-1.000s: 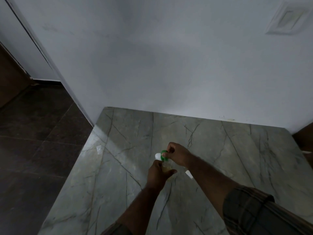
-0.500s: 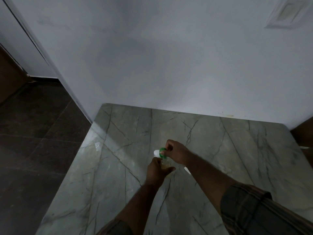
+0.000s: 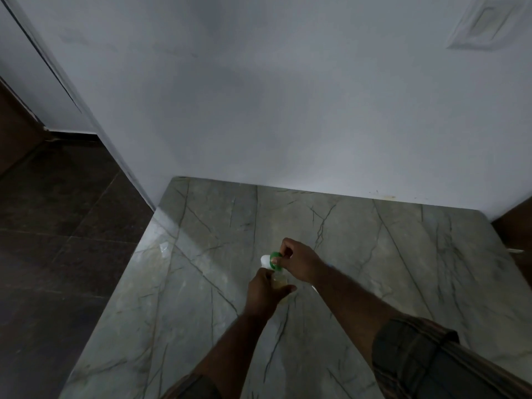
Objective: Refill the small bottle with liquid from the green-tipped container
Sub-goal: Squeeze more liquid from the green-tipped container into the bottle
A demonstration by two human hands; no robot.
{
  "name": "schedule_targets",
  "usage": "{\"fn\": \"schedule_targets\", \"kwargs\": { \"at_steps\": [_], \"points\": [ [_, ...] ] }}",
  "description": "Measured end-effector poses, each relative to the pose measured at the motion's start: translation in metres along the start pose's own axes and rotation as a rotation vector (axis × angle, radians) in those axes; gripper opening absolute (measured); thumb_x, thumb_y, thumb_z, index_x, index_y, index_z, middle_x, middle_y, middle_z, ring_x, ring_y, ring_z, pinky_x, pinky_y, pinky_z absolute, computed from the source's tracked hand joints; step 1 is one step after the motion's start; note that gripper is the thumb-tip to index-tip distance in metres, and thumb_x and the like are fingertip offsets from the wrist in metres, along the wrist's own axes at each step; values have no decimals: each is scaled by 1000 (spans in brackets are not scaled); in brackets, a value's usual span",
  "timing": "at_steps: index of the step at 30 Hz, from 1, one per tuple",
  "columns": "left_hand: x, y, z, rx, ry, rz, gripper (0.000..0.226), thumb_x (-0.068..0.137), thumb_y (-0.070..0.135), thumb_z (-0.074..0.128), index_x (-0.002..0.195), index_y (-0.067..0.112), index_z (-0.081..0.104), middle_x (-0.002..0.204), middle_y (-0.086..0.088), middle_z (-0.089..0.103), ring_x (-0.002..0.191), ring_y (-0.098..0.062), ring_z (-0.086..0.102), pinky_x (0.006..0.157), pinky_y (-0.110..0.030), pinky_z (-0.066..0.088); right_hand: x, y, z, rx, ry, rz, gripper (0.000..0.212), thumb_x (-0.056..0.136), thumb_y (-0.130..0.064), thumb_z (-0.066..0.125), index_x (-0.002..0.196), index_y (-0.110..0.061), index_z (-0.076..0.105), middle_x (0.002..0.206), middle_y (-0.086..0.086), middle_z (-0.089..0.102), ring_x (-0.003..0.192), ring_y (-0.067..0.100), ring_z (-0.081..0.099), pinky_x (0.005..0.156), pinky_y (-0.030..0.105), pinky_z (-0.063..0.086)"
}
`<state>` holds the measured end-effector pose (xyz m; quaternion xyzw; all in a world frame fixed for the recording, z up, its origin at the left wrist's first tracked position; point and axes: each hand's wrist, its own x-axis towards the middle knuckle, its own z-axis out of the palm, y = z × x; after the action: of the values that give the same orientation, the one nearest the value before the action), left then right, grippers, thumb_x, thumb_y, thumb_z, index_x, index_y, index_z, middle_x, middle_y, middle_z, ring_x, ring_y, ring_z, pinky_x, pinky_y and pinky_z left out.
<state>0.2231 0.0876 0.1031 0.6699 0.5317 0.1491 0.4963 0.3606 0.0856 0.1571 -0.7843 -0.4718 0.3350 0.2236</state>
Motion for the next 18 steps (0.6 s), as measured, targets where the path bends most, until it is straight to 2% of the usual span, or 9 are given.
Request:
{"fn": "schedule_targets", "kwargs": {
  "at_steps": [4,8,11,15,18],
  "points": [
    [0,4,-3,13,2,16,53,69,36,87,109,18,57,98,9,63,82,-3,60,58,-11,44,2,-5,-8,16,-39,-2,27,84,-35,70,80,-17,50,71,-2,52,65,13,46,61,28,38],
    [1,9,-6,66,2,46,47,70,38,86,103,26,54,86,17,56,74,6,55,53,-7,42,1,-5,-12,37,-29,6,28,84,-37,69,85,-12,56,73,1,51,67,14,45,63,30,38],
    [1,9,-5,62,3,39,46,70,38,86,99,31,51,85,17,56,75,6,55,52,-8,42,1,-3,-10,32,-33,8,26,85,-37,68,85,-14,55,72,-1,51,66,12,46,63,29,39],
    [1,0,0,48,-6,18,47,69,38,86,101,30,52,89,16,58,79,4,57,58,-10,42,1,1,-3,12,-45,4,26,85,-36,68,79,-19,49,72,-1,52,65,12,46,61,27,39],
    [2,-4,1,30,-3,14,50,68,38,87,105,28,54,95,14,60,84,0,60,64,-12,48,1,0,-2,-2,-48,16,27,84,-37,69,80,-19,50,73,-1,54,66,12,47,61,27,39]
  ]
}}
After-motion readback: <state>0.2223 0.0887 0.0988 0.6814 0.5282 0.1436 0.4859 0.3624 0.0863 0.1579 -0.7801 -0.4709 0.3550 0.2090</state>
